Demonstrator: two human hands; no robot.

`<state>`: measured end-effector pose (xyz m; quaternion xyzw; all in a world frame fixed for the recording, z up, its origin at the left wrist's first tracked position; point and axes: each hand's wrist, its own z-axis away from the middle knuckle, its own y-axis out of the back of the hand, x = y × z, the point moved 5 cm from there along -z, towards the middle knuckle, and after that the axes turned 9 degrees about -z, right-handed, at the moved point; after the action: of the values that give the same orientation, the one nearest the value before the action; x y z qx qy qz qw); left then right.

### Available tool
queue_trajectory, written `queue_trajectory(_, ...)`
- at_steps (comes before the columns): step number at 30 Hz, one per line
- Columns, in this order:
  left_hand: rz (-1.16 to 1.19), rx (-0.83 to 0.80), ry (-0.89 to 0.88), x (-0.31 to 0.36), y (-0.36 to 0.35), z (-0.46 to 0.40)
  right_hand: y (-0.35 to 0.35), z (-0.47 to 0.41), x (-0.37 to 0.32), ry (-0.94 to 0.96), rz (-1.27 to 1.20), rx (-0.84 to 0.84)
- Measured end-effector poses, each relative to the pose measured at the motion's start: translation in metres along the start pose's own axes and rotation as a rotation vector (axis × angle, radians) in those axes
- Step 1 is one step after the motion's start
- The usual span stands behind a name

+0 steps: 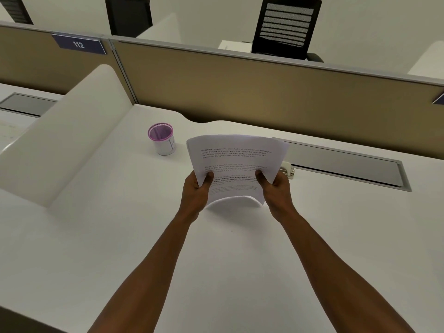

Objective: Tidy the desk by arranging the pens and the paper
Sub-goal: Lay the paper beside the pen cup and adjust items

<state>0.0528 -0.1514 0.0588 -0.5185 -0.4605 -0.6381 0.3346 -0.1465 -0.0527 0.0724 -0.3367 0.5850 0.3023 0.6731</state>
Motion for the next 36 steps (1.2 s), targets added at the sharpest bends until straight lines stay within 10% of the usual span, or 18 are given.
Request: queue_trajectory(36, -0.035, 0.149, 0.009, -0.01, 0.06, -0.012, -0.035, -0.012, 0.003, -0.133, -0.175, -0.006)
